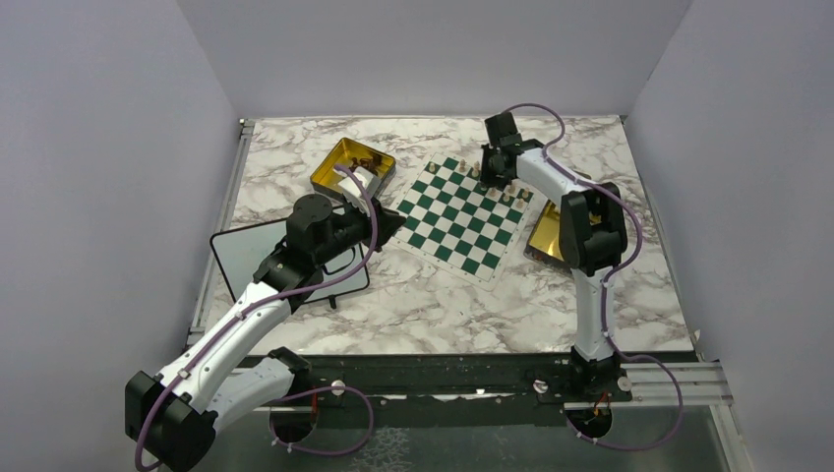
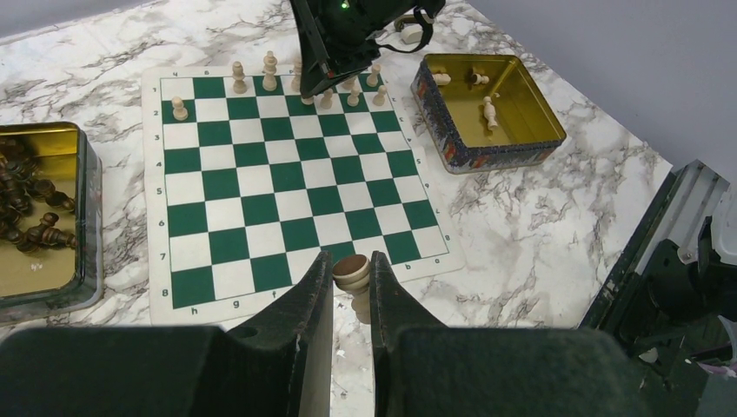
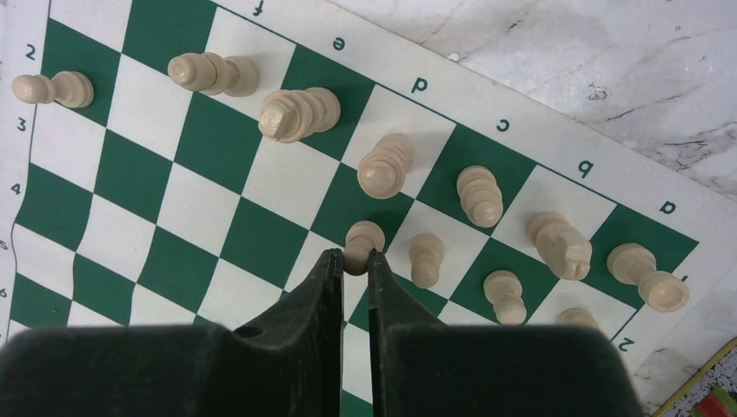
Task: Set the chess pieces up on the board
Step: Place the chess piece on the chessboard.
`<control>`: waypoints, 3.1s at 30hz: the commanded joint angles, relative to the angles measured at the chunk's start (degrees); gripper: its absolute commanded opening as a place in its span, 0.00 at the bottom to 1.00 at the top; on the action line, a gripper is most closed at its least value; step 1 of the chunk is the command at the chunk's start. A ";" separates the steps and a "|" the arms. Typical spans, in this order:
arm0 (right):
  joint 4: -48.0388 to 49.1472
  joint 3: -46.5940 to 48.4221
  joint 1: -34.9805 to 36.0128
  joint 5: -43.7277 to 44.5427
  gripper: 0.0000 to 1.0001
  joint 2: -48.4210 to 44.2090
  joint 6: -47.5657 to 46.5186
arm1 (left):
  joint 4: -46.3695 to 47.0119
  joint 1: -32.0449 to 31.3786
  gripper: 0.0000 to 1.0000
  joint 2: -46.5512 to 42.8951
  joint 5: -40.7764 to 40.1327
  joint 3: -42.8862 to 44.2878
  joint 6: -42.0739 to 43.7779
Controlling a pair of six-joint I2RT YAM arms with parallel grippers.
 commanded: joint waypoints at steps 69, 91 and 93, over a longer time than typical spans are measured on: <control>-3.47 2.61 -1.23 -8.32 0.39 -6.80 -4.52 | 2.45 -0.31 0.00 1.86 2.76 -0.27 -4.65; 56.33 -51.54 11.89 -24.69 0.39 -50.35 -40.34 | 11.98 4.29 0.00 17.69 15.25 5.75 -37.98; 61.57 -57.06 14.11 -29.03 0.39 -53.36 -50.44 | 11.84 4.62 0.00 18.85 15.42 6.62 -40.43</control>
